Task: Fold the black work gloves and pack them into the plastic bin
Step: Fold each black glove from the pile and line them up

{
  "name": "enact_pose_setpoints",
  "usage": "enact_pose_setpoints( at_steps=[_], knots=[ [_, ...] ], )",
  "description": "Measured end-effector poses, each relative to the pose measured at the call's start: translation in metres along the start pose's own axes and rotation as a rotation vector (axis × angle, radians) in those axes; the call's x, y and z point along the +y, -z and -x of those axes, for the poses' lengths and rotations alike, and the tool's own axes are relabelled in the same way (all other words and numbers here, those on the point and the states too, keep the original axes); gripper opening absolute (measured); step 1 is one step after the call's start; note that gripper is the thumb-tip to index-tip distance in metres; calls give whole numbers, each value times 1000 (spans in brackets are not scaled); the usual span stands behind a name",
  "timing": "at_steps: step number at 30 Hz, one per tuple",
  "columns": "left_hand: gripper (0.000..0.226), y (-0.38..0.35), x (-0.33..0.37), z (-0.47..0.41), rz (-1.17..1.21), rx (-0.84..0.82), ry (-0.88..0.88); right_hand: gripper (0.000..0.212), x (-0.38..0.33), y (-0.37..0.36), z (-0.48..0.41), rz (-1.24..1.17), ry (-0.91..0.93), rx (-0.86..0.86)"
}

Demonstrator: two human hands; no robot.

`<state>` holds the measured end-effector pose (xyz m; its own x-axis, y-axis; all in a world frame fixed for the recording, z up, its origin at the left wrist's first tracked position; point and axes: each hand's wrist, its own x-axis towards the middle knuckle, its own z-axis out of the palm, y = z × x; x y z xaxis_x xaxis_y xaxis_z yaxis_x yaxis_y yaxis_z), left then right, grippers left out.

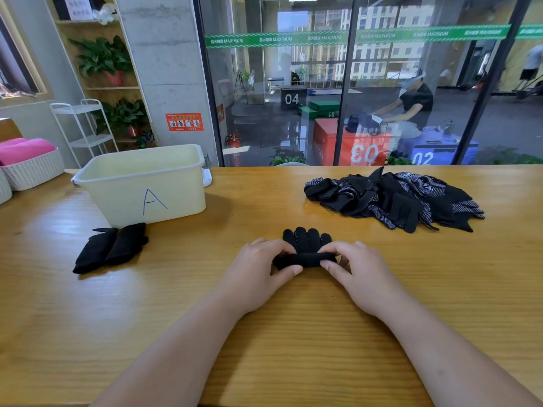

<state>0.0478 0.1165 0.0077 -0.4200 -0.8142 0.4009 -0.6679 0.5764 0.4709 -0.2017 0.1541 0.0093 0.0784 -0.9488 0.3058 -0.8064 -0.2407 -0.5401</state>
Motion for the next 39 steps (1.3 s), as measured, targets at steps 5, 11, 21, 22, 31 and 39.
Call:
enact_pose_setpoints(
  at_steps=[5,11,21,22,31,39],
  knots=[
    [30,-1,-3,-1,178,5,114,19,4,-1,-2,-247,-109,19],
    [35,-3,-4,-2,74,31,75,29,1,-8,-10,-56,-118,126],
    [38,-8,-7,-5,-272,13,-36,31,-3,-8,-8,368,90,101],
    [37,-7,-7,-5,-279,19,-46,36,-5,-6,-6,387,94,75],
    [45,0,-4,-1,-151,-37,-8,54,-13,9,4,366,73,-57],
    [28,2,-7,-1,118,1,152,22,-5,9,3,0,-82,-33]
  ],
)
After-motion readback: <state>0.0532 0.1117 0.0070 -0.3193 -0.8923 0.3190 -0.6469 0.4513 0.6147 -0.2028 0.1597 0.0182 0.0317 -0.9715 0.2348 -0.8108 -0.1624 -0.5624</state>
